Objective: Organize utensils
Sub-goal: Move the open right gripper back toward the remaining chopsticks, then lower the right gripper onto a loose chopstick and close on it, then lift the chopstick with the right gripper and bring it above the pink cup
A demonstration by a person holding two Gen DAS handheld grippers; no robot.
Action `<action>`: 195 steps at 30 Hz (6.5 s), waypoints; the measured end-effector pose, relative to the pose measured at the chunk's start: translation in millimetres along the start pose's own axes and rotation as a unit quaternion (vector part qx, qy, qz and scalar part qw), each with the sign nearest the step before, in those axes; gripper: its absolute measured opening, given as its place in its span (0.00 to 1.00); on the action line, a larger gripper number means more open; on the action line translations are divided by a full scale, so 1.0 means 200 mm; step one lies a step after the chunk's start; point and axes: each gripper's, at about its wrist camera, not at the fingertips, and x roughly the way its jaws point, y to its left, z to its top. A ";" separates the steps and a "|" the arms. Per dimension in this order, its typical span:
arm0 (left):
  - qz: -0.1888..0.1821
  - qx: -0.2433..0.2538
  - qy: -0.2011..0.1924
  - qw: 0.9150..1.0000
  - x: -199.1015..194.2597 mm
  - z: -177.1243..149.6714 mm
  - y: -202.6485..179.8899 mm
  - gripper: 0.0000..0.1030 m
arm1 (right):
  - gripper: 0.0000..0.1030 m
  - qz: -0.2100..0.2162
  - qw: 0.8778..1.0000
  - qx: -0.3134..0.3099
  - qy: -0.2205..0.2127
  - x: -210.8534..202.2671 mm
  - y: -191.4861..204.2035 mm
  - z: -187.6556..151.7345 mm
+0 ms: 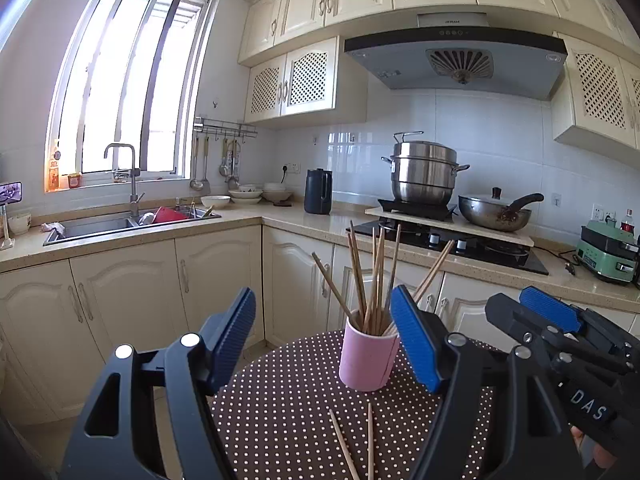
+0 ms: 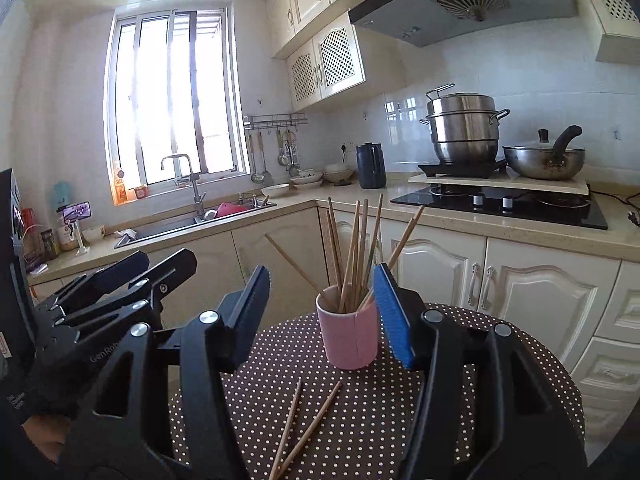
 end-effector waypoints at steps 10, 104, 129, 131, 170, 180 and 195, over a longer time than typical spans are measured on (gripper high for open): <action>-0.021 0.022 0.140 0.990 0.19 -0.28 -0.05 0.68 | 0.54 -0.045 0.995 0.007 0.084 0.05 -0.11 -0.24; -0.125 0.005 0.285 0.950 0.43 -0.36 -0.01 0.06 | 0.05 0.055 0.954 0.021 0.295 0.39 -0.02 -0.37; -0.243 -0.014 0.041 0.969 0.39 0.04 -0.22 0.06 | 0.05 0.054 0.992 0.073 0.083 0.27 -0.23 0.02; -0.243 -0.022 0.023 0.969 0.43 0.07 -0.22 0.06 | 0.05 0.055 0.993 0.080 0.066 0.31 -0.27 0.04; -0.107 -0.083 -0.144 0.980 1.00 0.04 -0.10 0.06 | 0.05 0.079 0.985 0.100 -0.112 0.94 -0.40 0.08; -0.083 -0.095 -0.148 0.981 1.01 0.02 -0.11 0.06 | 0.05 0.098 0.985 0.097 -0.103 0.96 -0.43 0.06; -0.075 -0.054 -0.100 0.991 1.00 -0.05 -0.11 0.06 | 0.05 0.110 0.988 0.077 -0.071 0.88 -0.43 -0.02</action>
